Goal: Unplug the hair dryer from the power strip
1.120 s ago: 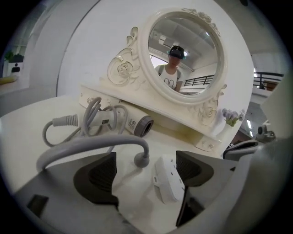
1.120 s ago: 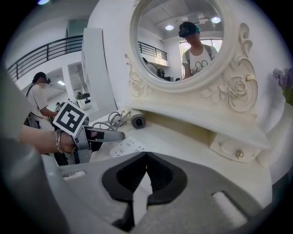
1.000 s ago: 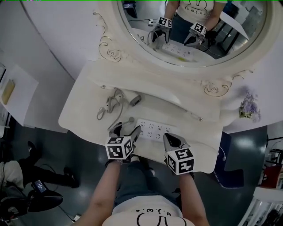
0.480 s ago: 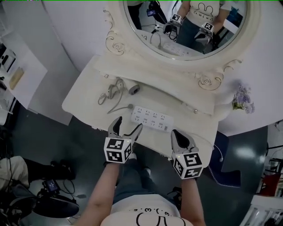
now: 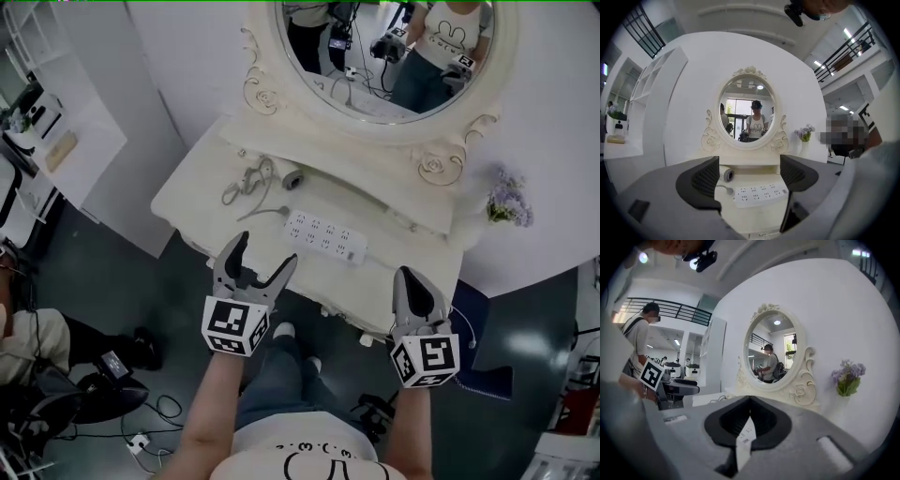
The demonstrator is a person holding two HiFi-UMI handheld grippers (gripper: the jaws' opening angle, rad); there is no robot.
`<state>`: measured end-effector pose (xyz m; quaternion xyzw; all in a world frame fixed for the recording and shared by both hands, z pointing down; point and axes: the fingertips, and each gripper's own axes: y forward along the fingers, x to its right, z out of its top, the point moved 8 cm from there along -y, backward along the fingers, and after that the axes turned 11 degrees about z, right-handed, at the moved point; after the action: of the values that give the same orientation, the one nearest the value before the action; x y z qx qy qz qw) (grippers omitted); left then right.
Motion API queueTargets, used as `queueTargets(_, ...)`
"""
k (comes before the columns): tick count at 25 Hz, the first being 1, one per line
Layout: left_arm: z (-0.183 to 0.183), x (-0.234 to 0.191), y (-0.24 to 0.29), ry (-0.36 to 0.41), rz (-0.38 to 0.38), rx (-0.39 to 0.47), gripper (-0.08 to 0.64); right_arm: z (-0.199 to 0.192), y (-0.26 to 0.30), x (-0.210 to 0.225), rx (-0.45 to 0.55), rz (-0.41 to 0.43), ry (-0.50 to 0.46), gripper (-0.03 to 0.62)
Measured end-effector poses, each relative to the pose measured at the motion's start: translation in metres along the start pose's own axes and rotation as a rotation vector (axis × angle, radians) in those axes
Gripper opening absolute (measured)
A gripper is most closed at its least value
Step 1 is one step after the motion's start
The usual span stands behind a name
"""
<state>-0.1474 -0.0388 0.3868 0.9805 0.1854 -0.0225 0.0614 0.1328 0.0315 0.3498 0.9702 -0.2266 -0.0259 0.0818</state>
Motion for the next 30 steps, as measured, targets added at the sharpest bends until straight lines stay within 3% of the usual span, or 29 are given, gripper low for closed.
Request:
queueTargets(9,0.041,0.003,-0.025,0.052,0.005,0.103,0.398,0.034,-0.026,-0.012,0.142,0.009,-0.092,-0.002)
queueTargets(15,0.07,0.0,-0.022,0.107,-0.025,0.165,0.397,0.058,-0.027,-0.019,0.2,-0.038,-0.154,-0.002)
queueTargets(16,0.073,-0.002,-0.024,0.101,-0.017,0.178,0.356,0.061,-0.028,-0.019,0.202,-0.046,-0.165,-0.002)
queueTargets(17,0.076,-0.004,-0.026,0.092,-0.013,0.189,0.036,0.063,-0.028,-0.02,0.205,-0.052,-0.171,-0.002)
queueTargets(18,0.078,-0.006,-0.028,0.084,-0.018,0.196,-0.002,0.065,-0.028,-0.022,0.208,-0.056,-0.173,-0.002)
queueTargets(30,0.096,-0.02,-0.036,0.121,-0.015,0.248,-0.002,0.077,-0.02,-0.037,0.193,-0.053,-0.209,-0.003)
